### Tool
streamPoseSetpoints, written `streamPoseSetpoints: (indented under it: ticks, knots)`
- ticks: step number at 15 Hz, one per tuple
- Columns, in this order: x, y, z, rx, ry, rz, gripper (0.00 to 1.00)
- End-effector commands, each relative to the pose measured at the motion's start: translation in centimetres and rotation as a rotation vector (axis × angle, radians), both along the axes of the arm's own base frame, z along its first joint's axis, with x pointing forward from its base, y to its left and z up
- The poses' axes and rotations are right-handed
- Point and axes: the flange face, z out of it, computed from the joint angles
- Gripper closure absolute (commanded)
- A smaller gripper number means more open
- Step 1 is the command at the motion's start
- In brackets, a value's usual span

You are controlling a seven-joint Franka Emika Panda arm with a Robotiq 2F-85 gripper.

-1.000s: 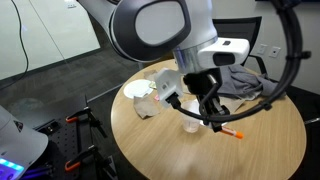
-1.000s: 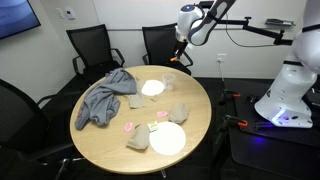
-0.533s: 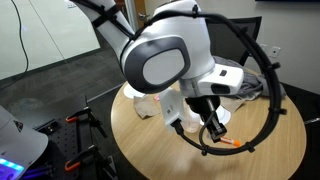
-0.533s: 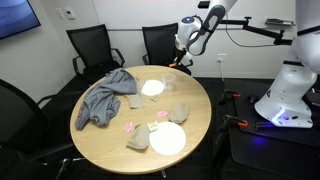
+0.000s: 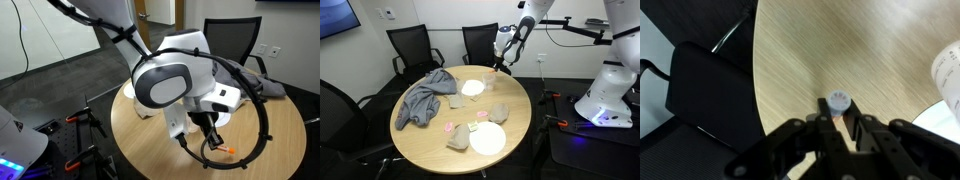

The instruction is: Take the marker from the cup and put it on the table

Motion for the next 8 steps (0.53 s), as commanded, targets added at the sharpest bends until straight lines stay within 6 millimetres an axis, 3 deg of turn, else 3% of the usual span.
streamPoseSetpoints:
  ticks: [1,7,8]
  knots:
    - [0.8,-0.3,-1.4,0.004,-0.006,0.019,0.95]
    - [1.4,-0.2,-3.5,0.006,0.018,0.028,0.95]
    - [1.5,-0.2,-3.5,0.005,0.018,0.030,0.77]
